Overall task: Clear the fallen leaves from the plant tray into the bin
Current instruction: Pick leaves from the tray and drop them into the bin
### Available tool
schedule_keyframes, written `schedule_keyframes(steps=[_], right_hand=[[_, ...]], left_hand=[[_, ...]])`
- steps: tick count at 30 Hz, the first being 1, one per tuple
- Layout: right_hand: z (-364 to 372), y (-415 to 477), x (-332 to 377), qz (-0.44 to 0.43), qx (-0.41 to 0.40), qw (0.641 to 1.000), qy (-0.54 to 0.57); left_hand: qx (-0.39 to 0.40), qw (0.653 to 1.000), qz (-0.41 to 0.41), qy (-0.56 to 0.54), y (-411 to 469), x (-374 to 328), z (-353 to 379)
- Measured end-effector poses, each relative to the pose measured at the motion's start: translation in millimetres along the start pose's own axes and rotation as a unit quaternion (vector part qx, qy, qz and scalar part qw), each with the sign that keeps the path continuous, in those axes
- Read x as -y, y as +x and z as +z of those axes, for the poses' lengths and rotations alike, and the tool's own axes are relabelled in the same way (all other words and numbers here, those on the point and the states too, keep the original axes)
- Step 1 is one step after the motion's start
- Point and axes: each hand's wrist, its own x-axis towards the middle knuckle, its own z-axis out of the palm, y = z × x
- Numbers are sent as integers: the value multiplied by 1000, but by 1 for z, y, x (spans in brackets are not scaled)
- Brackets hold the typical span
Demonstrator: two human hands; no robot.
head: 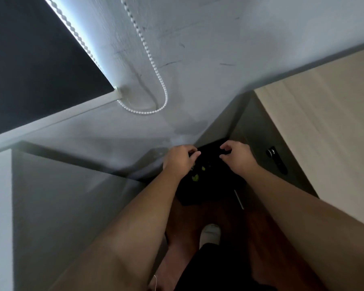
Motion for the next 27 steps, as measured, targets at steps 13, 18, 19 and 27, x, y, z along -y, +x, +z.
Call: schedule_keyframes(steps=[13,18,19,27], right_hand=[[-106,-49,30,-70,-144,986,39],[-185,-103,-8,-43,-227,970,78],[-201,-117,-21,-34,-246,965,86],[-274,-244,-156,74,-379,916,103]], left_hand=[[-18,995,93,21,-4,-104,-63],[-6,978,205,49,-25,-206,-71],[-4,972,229,49,-32,-229,-68],[49,896,430,101,-126,-388,14]])
